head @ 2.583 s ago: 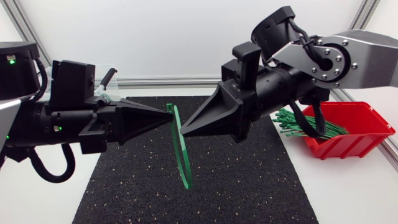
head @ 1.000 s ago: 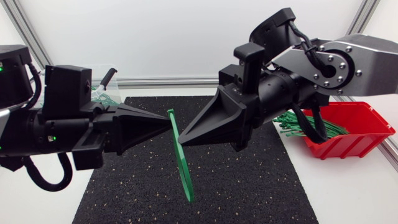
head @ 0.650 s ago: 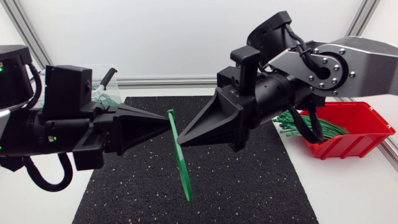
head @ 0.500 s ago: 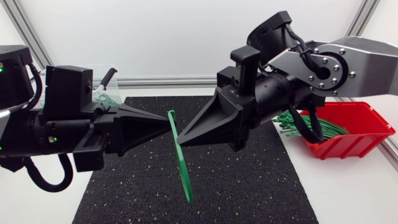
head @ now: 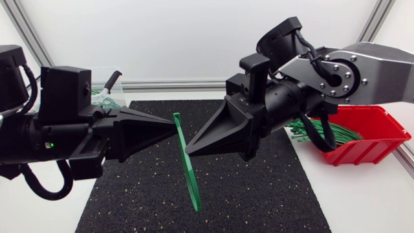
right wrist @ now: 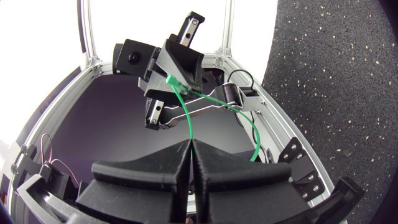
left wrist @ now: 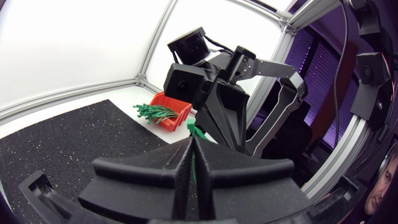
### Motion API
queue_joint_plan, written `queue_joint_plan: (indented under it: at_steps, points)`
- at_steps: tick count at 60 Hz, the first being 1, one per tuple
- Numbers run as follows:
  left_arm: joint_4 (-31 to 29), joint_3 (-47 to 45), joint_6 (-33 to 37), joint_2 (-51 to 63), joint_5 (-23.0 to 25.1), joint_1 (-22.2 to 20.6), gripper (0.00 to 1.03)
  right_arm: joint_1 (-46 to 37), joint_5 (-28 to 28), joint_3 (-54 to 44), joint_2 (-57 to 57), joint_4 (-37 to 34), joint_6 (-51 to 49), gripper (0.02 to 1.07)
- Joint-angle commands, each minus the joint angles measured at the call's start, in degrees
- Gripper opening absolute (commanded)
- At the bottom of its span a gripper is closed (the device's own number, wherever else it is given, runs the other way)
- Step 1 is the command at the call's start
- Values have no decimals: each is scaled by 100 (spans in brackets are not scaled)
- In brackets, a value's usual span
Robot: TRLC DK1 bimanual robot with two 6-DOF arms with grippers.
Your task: Take a green cable tie from the red box, thread the tail through the head to close it, then place it in the transparent bin on the left.
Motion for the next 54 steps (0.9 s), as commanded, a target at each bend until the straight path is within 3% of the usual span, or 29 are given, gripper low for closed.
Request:
queue_joint_plan:
  at_steps: [1,28,54]
  points:
    - [-16,-99,-103,-55,12,10,4,-52,-20,-117,2,57,137,8]
    - [-33,-116,-103,-82,-31,-34,4,-149,-55,-117,-94,110,137,8]
    - [-33,-169,82,-196,-576,-394,4,-184,-64,-100,-77,189,260,8]
